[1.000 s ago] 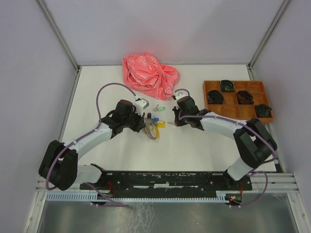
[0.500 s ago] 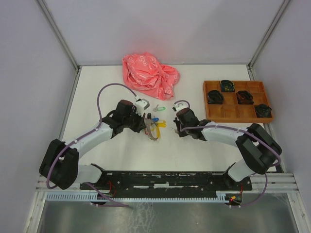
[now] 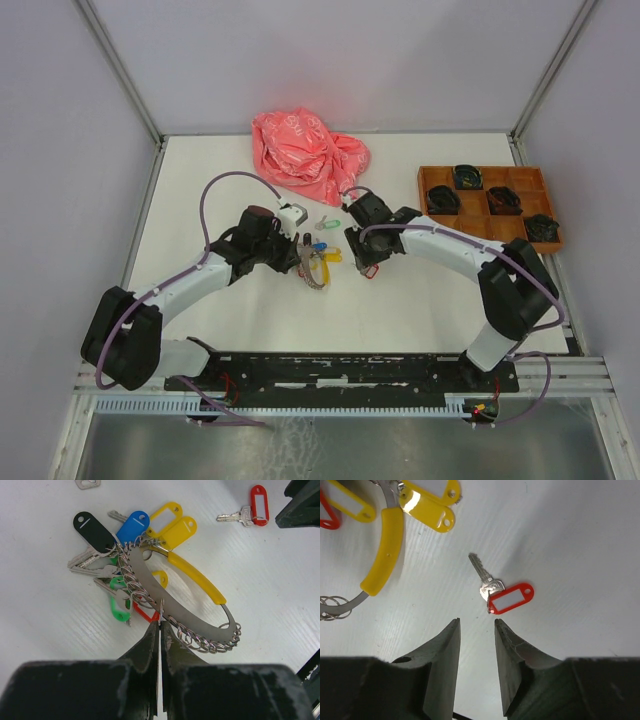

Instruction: Put the keys on the keyring

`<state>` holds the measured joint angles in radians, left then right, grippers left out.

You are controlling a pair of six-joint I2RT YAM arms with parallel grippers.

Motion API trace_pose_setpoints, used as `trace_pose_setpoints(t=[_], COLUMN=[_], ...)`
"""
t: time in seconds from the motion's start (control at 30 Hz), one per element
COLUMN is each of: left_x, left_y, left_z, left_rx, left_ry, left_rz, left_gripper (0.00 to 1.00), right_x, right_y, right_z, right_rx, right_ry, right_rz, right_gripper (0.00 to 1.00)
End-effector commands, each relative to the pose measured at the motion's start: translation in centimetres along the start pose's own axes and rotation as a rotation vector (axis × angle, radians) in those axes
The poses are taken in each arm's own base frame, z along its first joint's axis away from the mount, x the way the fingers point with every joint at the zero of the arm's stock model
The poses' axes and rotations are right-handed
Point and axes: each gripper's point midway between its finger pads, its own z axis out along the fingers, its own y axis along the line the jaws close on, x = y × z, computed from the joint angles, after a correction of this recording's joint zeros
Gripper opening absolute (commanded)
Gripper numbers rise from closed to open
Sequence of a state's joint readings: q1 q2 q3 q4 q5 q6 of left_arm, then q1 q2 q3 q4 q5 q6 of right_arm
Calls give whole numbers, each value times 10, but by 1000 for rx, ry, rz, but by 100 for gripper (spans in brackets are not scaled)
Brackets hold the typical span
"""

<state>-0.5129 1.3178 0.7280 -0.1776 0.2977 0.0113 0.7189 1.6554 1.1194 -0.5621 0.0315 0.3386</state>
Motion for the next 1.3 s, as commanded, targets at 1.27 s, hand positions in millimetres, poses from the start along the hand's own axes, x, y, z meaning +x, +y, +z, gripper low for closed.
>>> trace_pose_setpoints(t=[1.27], left_x=[-26], left_y=[-5], left_z=[0], left_rx=[28], left_ry=[-68], left_rz=[13], left_gripper=[3], right_x=[0], right_y=[-43], right_z=[56], right_rx=[72], right_ry=[260], right_rz=[22], right_gripper=[20])
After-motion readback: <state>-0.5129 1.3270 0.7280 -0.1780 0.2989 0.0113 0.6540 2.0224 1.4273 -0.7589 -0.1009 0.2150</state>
